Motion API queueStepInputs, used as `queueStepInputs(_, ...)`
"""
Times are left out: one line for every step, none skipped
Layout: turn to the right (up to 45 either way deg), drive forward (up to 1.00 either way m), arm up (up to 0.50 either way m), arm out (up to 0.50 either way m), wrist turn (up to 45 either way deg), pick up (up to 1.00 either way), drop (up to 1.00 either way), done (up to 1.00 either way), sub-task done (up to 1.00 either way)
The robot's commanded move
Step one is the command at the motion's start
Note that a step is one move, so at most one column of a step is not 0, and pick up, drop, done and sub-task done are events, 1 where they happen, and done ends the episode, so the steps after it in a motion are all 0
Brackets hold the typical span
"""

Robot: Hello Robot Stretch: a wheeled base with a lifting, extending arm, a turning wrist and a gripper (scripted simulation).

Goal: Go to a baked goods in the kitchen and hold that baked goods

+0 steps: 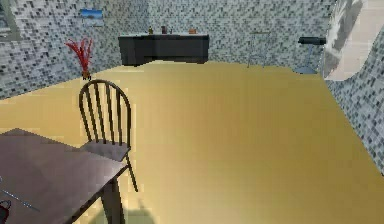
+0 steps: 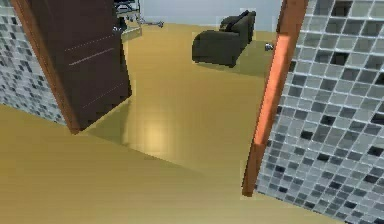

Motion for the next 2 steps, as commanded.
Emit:
queueStepInputs(0.0, 0.35, 0.0, 0.0, 0.0, 0.0, 0.0, 0.0, 0.0)
queueStepInputs(-6.0, 0.0, 0.0, 0.0, 0.0, 0.0, 0.0, 0.0, 0.0)
